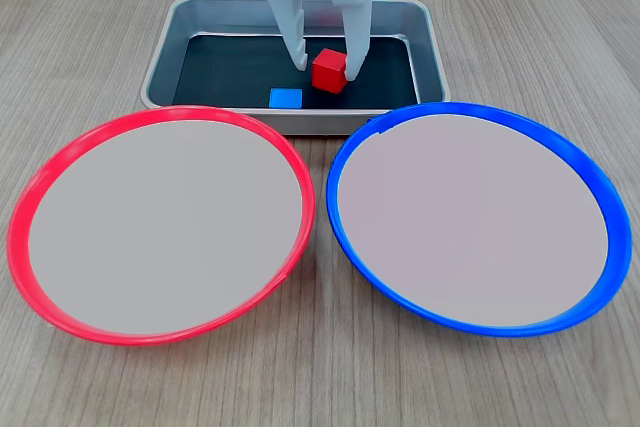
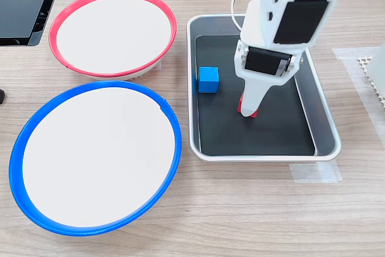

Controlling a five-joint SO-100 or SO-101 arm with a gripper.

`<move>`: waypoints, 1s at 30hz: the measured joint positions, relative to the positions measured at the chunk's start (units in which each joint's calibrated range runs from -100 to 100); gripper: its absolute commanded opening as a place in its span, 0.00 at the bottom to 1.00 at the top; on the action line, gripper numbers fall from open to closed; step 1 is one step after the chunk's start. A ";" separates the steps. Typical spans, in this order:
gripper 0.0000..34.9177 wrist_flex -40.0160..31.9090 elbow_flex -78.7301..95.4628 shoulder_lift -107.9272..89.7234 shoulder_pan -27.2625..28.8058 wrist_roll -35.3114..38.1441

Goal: Move two blocks from tray to matching dishes

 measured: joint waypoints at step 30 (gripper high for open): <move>0.64 -7.99 -52.00 34.19 10.18 -13.97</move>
